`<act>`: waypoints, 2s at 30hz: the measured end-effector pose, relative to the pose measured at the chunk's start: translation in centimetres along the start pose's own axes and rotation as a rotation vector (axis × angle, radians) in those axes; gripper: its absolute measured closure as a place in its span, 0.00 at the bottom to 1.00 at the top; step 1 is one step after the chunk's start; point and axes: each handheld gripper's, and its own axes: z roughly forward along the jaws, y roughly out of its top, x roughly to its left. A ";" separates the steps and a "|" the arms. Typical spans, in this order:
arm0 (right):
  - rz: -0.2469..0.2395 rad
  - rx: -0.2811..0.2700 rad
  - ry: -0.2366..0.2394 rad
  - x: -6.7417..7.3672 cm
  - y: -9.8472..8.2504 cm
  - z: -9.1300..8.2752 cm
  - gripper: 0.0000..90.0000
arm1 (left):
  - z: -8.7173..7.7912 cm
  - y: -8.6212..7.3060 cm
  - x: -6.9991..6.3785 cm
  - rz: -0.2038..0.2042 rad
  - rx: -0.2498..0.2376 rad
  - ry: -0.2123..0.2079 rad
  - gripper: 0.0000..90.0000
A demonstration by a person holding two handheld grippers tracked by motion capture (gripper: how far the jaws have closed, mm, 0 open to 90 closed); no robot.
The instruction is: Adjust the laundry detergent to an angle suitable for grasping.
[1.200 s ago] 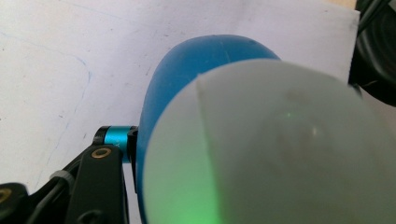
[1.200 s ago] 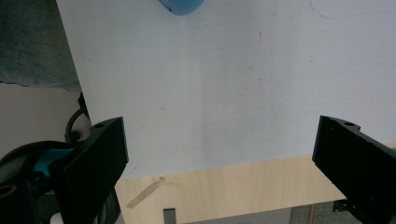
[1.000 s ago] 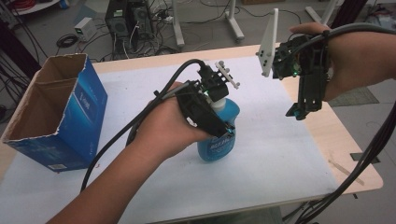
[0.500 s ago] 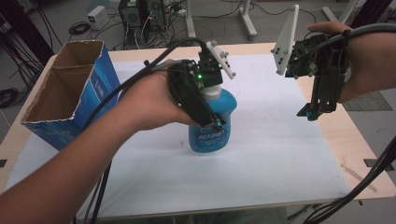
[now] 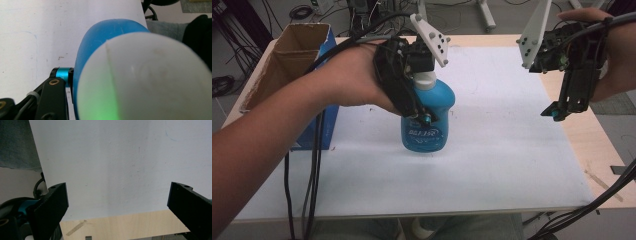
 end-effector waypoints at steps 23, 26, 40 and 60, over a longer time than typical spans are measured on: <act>-0.016 -0.005 -0.013 0.4 0.6 0.1 0.03 | 0.5 -2.3 -0.8 0.257 0.023 -0.169 0.45; -0.013 -0.005 -0.010 0.4 0.5 0.1 0.03 | 1.0 -2.8 -0.8 0.298 0.018 -0.197 0.45; -0.005 -0.010 -0.007 0.2 0.3 0.4 0.03 | 2.4 -4.7 -0.4 0.322 0.037 -0.204 0.45; 0.004 -0.019 -0.017 0.4 0.1 0.2 0.03 | 2.6 -6.3 -0.4 0.311 0.012 -0.190 0.45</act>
